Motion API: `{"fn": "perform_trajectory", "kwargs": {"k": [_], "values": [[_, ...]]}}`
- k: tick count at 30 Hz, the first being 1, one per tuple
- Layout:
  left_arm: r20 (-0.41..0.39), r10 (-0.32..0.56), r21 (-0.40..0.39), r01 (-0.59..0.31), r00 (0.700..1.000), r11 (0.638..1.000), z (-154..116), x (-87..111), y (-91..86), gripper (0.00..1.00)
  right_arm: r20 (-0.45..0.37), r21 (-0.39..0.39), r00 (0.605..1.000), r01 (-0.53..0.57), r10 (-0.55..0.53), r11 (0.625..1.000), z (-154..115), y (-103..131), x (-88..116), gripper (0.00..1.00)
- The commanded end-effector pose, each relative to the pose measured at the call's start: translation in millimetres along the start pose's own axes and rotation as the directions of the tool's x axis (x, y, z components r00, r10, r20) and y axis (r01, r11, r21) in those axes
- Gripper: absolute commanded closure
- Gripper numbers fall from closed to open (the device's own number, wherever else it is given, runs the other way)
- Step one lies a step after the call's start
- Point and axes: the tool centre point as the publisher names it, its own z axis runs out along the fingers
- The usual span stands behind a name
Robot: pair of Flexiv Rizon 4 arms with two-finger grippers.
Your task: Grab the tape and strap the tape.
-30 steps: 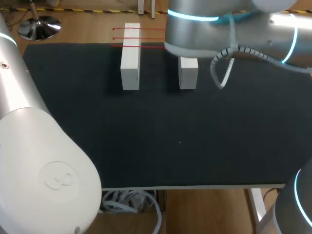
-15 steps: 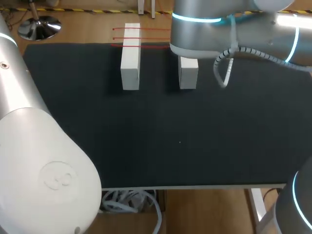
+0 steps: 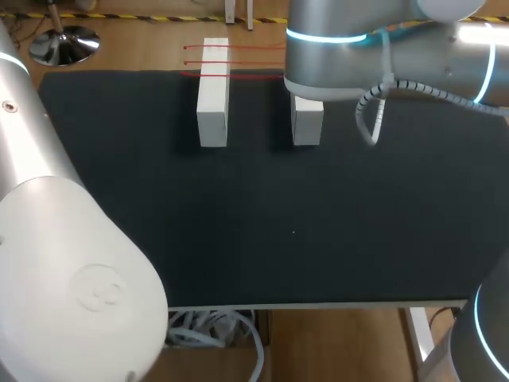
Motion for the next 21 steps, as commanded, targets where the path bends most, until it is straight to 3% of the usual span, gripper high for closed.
{"fn": "perform_trajectory", "kwargs": {"k": [1, 8, 12, 17, 19, 20, 21], "values": [[0.034, -0.114, -0.013, 0.114, 0.993, 0.993, -6, 20.2, 37.0, 1.00, -0.004, -0.001, 1.000, 0.001, -0.001, 1.000, -1, 0, -1, 0.00], [0.081, -0.305, -0.070, 0.311, 0.949, 0.948, -16, 54.3, 117.0, 1.00, -0.004, -0.001, 1.000, 0.001, -0.001, 1.000, -1, 0, -1, 0.00], [0.099, -0.412, -0.040, 0.417, 0.906, 0.908, -11, 74.8, 165.6, 1.00, -0.004, -0.001, 1.000, 0.001, -0.001, 1.000, -1, 0, -1, 0.00], [0.108, -0.431, -0.043, 0.437, 0.896, 0.898, -18, 82.9, 194.0, 1.00, -0.004, -0.001, 1.000, 0.001, -0.001, 1.000, -1, 0, -1, 0.00], [0.115, -0.390, -0.048, 0.397, 0.914, 0.917, -23, 78.4, 197.5, 1.00, -0.004, -0.001, 1.000, 0.001, -0.001, 1.000, -1, 0, -1, 0.00], [0.115, -0.390, -0.048, 0.397, 0.914, 0.917, -23, 78.4, 197.5, 0.93, -0.004, -0.001, 1.000, 0.001, -0.001, 1.000, -1, 0, -1, 0.00], [0.115, -0.390, -0.048, 0.397, 0.914, 0.917, -23, 78.4, 197.5, 0.16, -0.004, -0.001, 1.000, 0.001, -0.001, 1.000, -1, 0, -1, 0.00]]}}
